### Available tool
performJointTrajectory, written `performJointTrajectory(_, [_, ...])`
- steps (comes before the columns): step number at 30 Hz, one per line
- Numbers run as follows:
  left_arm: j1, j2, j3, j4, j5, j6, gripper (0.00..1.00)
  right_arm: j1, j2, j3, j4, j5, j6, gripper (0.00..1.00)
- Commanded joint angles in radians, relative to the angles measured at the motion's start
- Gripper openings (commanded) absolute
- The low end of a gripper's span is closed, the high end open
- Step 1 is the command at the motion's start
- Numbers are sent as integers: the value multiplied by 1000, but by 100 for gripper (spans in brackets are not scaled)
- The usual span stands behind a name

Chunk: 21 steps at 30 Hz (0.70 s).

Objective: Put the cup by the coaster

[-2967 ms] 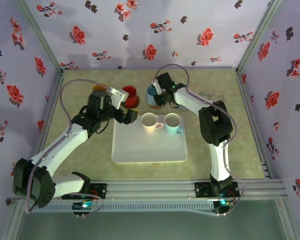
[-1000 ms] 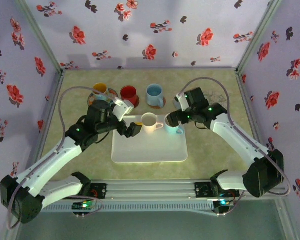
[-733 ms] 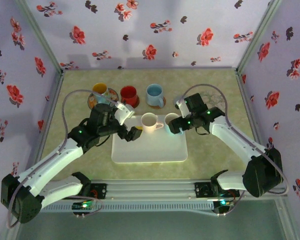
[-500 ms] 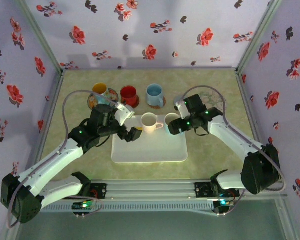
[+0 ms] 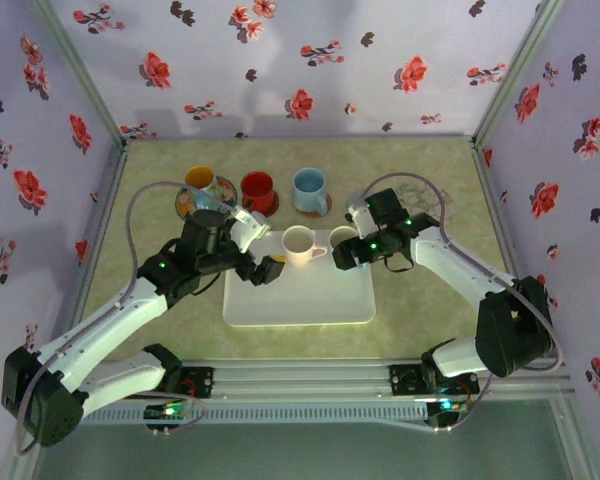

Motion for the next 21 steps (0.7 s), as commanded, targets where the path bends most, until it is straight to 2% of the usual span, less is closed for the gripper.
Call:
performJointTrajectory(1, [-7,5,-5,30,-8,-5,100,-2,-6,-21,1,-46,37,81])
performJointTrajectory(6, [-7,13,-3,31,-7,-3,100,1,-8,-23,-27,-10,58,78])
performJointTrajectory(12, [-8,22,-2,37,-7,-7,100,8,4,-24,-41,59,69,69])
performJointTrajectory(21, [-7,28,-2,43,-8,-12,100,16,50,-17,-37,84,73,55])
